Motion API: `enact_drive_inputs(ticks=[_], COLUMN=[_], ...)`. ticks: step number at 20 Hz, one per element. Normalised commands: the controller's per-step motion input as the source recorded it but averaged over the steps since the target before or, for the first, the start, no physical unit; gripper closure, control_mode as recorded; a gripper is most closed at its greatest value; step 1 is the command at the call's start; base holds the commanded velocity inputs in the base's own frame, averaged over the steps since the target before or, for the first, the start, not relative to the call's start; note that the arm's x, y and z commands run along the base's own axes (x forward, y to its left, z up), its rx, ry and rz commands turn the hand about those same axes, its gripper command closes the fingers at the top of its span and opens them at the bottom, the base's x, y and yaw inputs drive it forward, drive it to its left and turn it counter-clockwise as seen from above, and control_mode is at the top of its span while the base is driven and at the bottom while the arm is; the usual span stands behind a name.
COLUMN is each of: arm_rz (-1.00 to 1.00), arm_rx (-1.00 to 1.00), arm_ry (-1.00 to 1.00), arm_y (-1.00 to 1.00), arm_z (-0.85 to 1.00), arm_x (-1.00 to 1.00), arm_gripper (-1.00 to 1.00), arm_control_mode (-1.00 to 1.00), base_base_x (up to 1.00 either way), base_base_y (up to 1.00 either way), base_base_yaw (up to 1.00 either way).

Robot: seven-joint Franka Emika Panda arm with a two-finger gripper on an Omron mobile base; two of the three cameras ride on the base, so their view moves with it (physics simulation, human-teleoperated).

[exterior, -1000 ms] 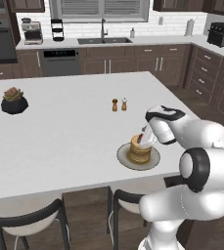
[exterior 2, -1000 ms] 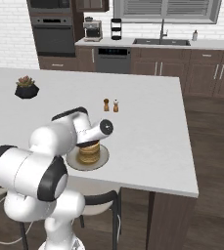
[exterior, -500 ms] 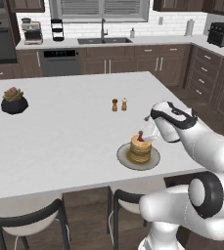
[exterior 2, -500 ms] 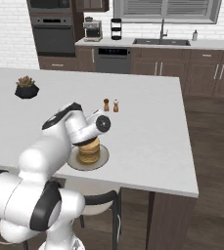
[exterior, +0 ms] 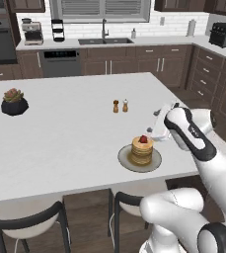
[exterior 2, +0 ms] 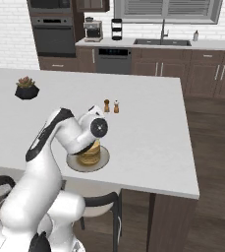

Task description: Take the strawberry from the fridge and place it on top of the pancake, located on the dining counter.

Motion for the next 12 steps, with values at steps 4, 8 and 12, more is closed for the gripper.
enact_drive_inputs(ticks=[4,8,12], arm_rz=[-0.04,0.0,0.0], arm_rx=[0.0,0.0,0.0], arm_ry=[-0.24,-0.36,-0.36], arm_y=[0.0,0.0,0.0], arm_z=[0.57,0.88,0.99], arm_x=[-1.0,-1.0,-1.0], arm_gripper=[-1.0,-1.0,-1.0], arm_control_mode=[-1.0,-1.0,-1.0], base_base_x=[0.0,0.0,0.0], base_base_y=[0.0,0.0,0.0], base_base_yaw=[0.0,0.0,0.0])
